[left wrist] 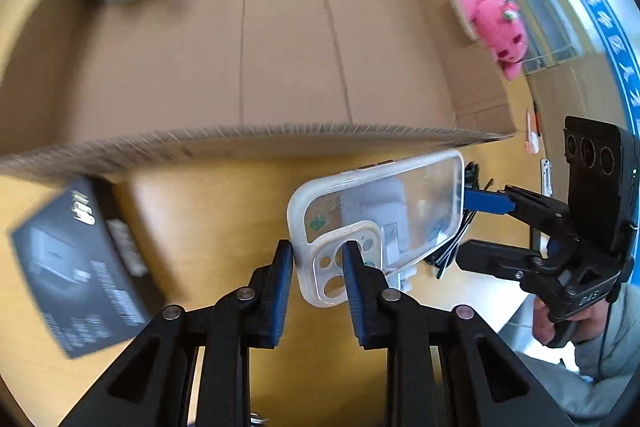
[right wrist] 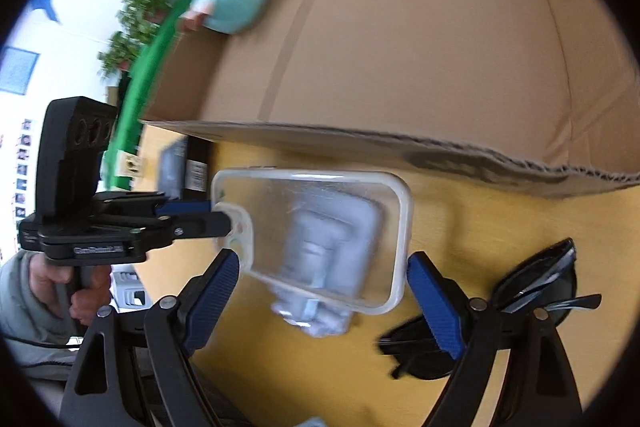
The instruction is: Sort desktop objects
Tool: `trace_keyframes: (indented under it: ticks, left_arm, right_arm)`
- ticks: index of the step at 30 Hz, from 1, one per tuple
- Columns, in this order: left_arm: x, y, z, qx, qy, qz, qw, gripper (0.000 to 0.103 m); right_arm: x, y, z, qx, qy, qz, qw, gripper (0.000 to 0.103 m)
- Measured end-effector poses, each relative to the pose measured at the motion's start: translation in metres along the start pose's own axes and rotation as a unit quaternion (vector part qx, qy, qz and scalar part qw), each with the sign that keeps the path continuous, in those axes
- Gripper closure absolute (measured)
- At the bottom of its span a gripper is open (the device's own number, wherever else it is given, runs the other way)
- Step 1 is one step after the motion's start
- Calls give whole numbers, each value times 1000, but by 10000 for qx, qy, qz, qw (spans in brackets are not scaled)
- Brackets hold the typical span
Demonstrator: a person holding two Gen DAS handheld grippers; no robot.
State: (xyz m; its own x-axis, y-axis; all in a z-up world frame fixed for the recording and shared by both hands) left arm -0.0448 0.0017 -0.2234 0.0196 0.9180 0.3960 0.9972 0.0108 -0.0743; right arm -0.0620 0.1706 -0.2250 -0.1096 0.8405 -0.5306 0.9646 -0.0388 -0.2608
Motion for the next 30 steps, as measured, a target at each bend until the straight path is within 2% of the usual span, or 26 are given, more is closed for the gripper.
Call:
trace_keyframes:
  ticks: [3, 7, 12, 15, 18, 20, 22, 24, 28, 30]
  left_arm:
    - [-13, 0, -21, 283, 19, 137, 9995, 77]
    - [-23, 12, -27, 352, 157, 164, 9991, 77]
    - [-23, 41, -17, 89, 148, 277, 9995, 77]
    - [-37, 63, -14, -125, 56, 215, 9997, 77]
    - [-51, 68, -13, -184, 156, -32, 9997, 61]
    - [-56, 58, -14, -68, 335, -287, 9990, 31]
    - [-56, 45, -13, 42, 540, -429, 9976, 18]
    - [-51, 32, 0, -13, 704, -515, 9962, 17]
    - [-49, 11, 30, -158, 764, -751, 9941, 17]
    - [-44, 5, 32, -8, 612, -589, 9964, 19]
  right_arm:
    - [-23, 0, -18, 413, -128, -234, 9988, 16]
    - [-45, 13, -26, 591, -212, -512, 9967, 16]
    - [-73, 34, -11, 391, -324, -672, 9964, 16]
    - [-82, 48, 8, 123, -312, -618, 9975, 16]
    - [-73, 61, 15, 55, -60, -302, 9995, 16]
    - [-61, 58, 12, 184, 57, -2, 9998, 16]
    - [-48, 49, 8, 329, 251, 191, 9990, 16]
    - [-35, 36, 6, 410, 414, 348, 9977, 16]
    - [-11, 12, 21, 330, 551, 525, 9966, 16]
    - [-2, 6, 35, 162, 466, 629, 9968, 16]
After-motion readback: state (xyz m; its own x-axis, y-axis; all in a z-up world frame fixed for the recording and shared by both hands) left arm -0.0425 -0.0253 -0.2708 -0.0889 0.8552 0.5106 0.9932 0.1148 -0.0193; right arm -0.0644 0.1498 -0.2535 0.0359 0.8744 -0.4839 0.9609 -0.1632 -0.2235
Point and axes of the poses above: each gripper's, at about its wrist camera, not at the fingertips, and z roughly the way its jaws point, x to its right, y to its underside, the point moved 8 cm from there along z, roughly the way its jaws point, and after that the axes turned 7 degrees about -z, right-handed, at the moved point
